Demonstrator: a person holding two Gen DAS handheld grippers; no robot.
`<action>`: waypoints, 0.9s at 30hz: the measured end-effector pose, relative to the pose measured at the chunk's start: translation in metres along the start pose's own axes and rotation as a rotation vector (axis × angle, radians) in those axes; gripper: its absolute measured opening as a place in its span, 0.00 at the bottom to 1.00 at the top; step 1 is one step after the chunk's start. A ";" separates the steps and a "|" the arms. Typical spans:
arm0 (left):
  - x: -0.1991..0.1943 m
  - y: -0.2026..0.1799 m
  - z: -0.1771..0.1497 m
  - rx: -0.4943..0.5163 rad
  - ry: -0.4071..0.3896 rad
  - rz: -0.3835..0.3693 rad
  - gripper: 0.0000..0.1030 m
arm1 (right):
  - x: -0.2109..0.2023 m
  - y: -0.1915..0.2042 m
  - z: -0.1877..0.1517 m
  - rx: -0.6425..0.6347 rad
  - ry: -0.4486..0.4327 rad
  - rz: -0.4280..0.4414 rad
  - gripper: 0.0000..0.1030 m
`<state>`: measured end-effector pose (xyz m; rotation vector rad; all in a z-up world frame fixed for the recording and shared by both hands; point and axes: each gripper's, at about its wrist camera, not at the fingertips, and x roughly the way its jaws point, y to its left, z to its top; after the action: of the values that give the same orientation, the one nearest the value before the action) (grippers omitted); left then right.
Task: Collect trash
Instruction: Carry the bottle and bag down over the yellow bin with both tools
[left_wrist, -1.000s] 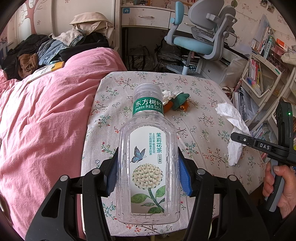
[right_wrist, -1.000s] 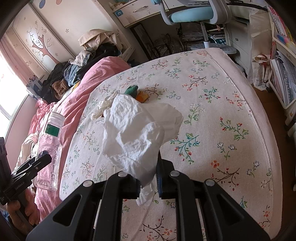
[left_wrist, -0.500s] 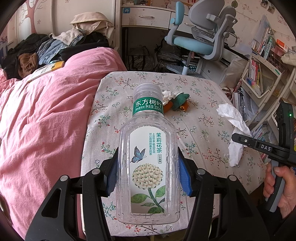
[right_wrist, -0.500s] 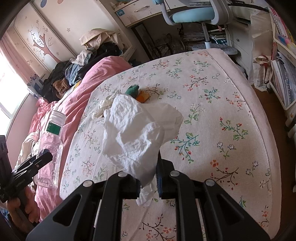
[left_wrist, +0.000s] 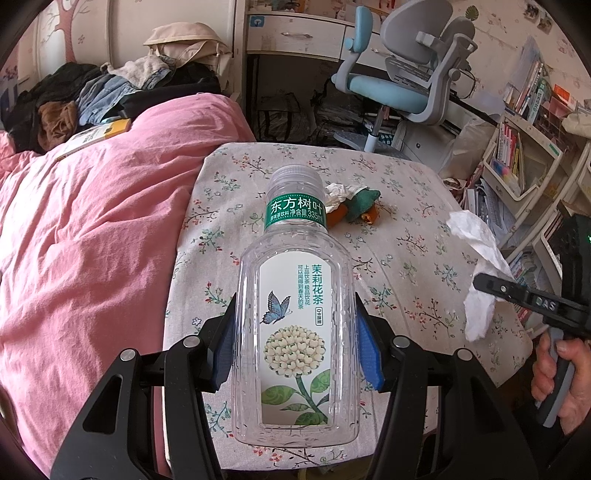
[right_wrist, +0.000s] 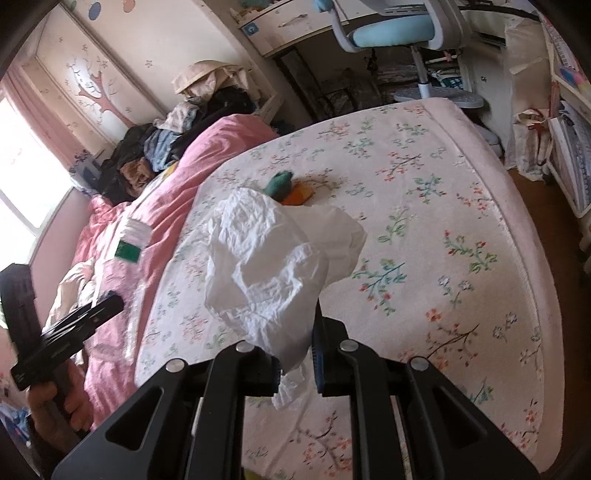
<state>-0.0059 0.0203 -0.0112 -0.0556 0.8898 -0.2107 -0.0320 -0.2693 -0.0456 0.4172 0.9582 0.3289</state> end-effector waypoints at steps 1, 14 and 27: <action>0.000 0.001 0.000 -0.006 0.001 -0.003 0.52 | -0.002 0.001 -0.001 -0.009 0.001 0.011 0.15; -0.006 0.014 -0.008 -0.047 0.006 -0.006 0.52 | -0.010 0.057 -0.048 -0.298 0.139 0.201 0.15; -0.024 0.008 -0.041 -0.056 0.006 -0.016 0.52 | 0.042 0.112 -0.130 -0.687 0.522 0.202 0.47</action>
<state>-0.0513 0.0342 -0.0202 -0.1140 0.9018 -0.2007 -0.1289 -0.1274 -0.0874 -0.2214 1.2351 0.9466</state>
